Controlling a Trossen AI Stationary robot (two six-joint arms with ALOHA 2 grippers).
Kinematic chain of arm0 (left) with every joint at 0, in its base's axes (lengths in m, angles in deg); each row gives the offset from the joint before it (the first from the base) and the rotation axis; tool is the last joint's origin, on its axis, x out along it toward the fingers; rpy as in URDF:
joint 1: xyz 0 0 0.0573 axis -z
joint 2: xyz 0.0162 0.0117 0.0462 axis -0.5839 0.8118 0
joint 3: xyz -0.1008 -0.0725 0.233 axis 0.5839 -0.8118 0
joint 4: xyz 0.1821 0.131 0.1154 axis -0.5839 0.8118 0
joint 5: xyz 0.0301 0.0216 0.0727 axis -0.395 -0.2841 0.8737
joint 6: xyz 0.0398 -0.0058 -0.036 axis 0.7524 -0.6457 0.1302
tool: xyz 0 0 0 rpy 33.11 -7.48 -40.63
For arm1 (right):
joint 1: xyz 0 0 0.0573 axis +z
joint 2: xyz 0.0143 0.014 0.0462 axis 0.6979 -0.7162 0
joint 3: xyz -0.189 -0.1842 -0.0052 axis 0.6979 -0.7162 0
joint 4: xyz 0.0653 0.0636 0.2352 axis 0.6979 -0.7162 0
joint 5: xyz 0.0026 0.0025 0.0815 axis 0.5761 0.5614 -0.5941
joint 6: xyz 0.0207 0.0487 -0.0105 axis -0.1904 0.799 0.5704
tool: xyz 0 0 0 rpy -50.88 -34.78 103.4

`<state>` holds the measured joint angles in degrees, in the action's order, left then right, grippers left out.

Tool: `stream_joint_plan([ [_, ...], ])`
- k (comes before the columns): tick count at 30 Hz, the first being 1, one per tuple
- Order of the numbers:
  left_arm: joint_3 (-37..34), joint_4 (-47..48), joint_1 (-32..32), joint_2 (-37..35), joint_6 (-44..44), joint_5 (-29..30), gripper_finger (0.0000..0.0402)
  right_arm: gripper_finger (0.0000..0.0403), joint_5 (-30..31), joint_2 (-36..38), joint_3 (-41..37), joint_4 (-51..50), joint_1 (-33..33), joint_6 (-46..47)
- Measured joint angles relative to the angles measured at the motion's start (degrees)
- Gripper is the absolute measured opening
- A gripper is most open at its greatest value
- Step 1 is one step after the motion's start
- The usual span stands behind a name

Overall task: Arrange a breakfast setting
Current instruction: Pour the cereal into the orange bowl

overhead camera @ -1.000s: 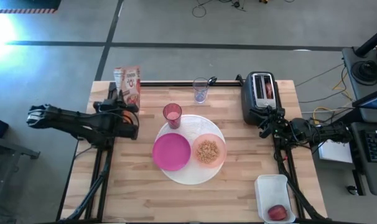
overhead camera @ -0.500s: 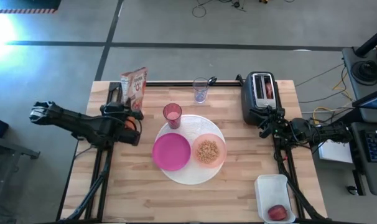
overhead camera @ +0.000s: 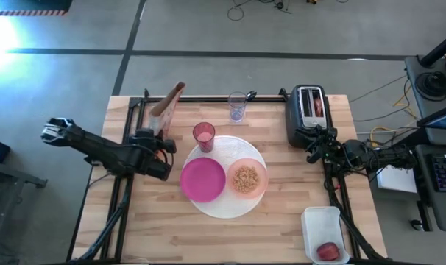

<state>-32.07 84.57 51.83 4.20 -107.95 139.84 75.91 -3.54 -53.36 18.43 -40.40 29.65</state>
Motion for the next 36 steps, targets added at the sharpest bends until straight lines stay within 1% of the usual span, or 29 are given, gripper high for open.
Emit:
stream_joint_plan([
  [8, 0.0, 0.2, 0.6, 5.1, -8.5, 0.4, 0.0000, 0.0091, 0.0, 0.0, 0.0, 0.0, 0.0, 0.0],
  [10, 0.0, 1.7, 0.6, 6.1, -11.5, 2.1, 0.0000, 0.0091, 0.0, 0.0, 0.0, 0.0, 0.0, 0.0],
  [14, 0.0, 5.6, 0.6, 6.4, -18.9, 7.8, 0.0000, 0.0091, 0.0, 0.0, 0.0, 0.0, 0.0, 0.0],
  [16, 0.0, 6.3, 0.5, 6.0, -20.5, 10.2, 0.0000, 0.0091, 0.0, 0.0, 0.0, 0.0, 0.0, 0.0],
  [18, 0.0, 6.7, 0.5, 5.5, -20.6, 11.3, 0.0000, 0.0091, 0.0, 0.0, 0.0, 0.0, 0.0, 0.0],
  [23, 0.1, 6.9, 0.5, 6.5, -17.9, 9.3, 0.0000, 0.0091, 0.0, 0.0, 0.0, 0.0, 0.0, 0.0],
  [29, 0.0, 6.1, 0.7, 10.9, -17.6, 5.6, 0.0000, 0.0091, 0.0, 0.0, 0.0, 0.0, 0.0, 0.0],
  [36, 0.2, 5.5, 0.8, 17.0, -19.3, 5.9, 0.0000, 0.0091, 0.0, 0.0, 0.0, 0.0, 0.0, 0.0],
])
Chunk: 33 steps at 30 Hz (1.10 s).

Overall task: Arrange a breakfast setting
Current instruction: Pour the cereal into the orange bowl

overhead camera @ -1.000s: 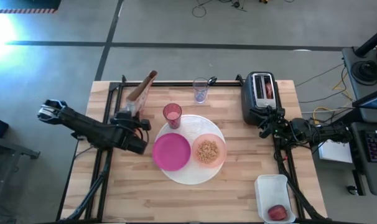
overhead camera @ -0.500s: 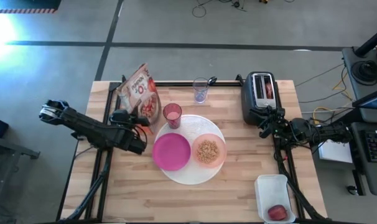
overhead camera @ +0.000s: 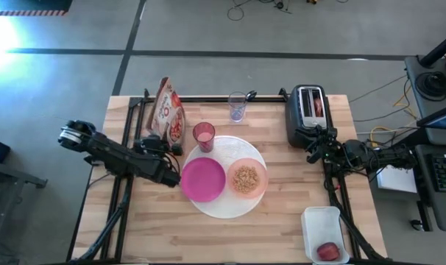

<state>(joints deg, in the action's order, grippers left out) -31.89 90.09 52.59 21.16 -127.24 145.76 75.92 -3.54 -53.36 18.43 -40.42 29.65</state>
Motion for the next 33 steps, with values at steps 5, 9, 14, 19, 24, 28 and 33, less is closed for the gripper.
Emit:
stream_joint_plan([
  [5, 0.0, 0.5, -0.1, 2.8, -0.4, 0.4, 0.0000, 0.0091, 0.0, 0.0, 0.0, 0.0, 0.0, 0.0],
  [9, 0.0, 4.8, -1.0, 4.1, -5.6, 0.2, 0.0000, 0.0091, 0.0, 0.0, 0.0, 0.0, 0.0, 0.0],
  [14, 0.0, 9.7, -2.8, 4.6, -9.4, -0.6, 0.0000, 0.0091, 0.0, 0.0, 0.0, 0.0, 0.0, 0.0],
  [19, 0.0, 12.6, -5.6, 4.6, -9.5, -1.6, 0.0000, 0.0091, 0.0, 0.0, 0.0, 0.0, 0.0, 0.0],
  [24, -0.2, 14.4, -8.2, 4.5, -9.8, -1.8, 0.0000, 0.0091, 0.0, 0.0, 0.0, 0.0, 0.0, 0.0],
  [28, -0.3, 15.2, -10.5, 4.4, -9.8, -1.7, 0.0000, 0.0091, 0.0, 0.0, 0.0, 0.0, 0.0, 0.0],
  [33, -1.9, 15.2, -13.6, 4.4, -9.8, -1.4, 0.0000, 0.0091, 0.0, 0.0, 0.0, 0.0, 0.0, 0.0],
])
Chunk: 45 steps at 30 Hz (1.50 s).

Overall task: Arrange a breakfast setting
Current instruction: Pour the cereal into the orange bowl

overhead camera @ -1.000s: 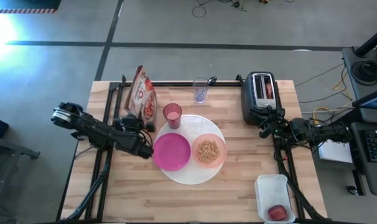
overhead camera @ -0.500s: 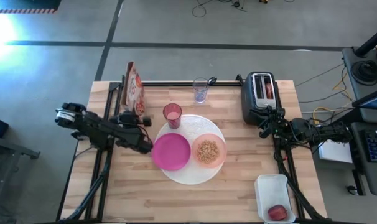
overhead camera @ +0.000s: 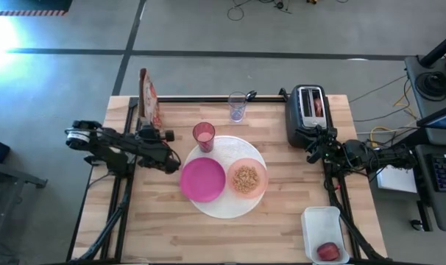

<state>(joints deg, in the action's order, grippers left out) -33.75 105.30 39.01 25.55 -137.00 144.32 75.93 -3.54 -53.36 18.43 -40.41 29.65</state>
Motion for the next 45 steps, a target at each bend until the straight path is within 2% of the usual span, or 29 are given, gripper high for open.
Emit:
stream_joint_plan([
  [15, -2.7, -1.6, -4.8, -0.1, 0.3, 1.1, 0.0000, 0.0091, 0.0, 0.0, 0.0, 0.0, 0.0, 0.0],
  [20, -1.0, -1.7, -4.8, -0.1, 0.6, -1.7, 0.0000, 0.0091, 0.0, 0.0, 0.0, 0.0, 0.0, 0.0],
  [30, 4.1, -2.1, -3.9, -0.2, 10.0, -5.5, 0.0002, 0.0091, 0.0, 0.0, 0.0, 0.0, 0.0, 0.0],
  [35, 6.6, -2.0, -3.3, -0.2, 14.5, -8.1, 0.0034, 0.0091, 0.0, 0.0, 0.0, 0.0, 0.0, 0.0],
  [45, 6.9, -1.5, -1.4, -0.2, 13.7, -14.0, 0.0118, 0.0091, 0.0, 0.0, 0.0, 0.0, 0.0, 0.0],
])
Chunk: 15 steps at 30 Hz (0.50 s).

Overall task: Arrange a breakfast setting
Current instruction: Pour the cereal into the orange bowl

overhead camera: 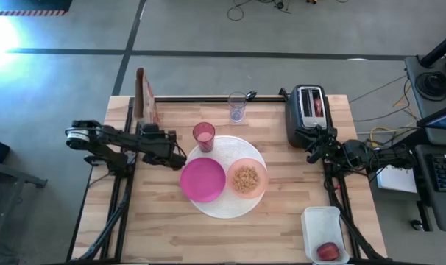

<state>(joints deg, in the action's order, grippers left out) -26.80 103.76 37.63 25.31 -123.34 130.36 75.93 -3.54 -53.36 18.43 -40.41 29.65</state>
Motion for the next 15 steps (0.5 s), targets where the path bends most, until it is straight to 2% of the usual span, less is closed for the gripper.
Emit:
stream_joint_plan([
  [6, 0.9, 0.3, 2.8, 0.0, -0.1, -1.4, 0.0142, 0.0091, 0.0, 0.0, 0.0, 0.0, 0.0, 0.0],
  [15, 0.8, 1.9, 7.2, -0.7, -3.6, -4.6, 0.0147, 0.0091, 0.0, 0.0, 0.0, 0.0, 0.0, 0.0],
])
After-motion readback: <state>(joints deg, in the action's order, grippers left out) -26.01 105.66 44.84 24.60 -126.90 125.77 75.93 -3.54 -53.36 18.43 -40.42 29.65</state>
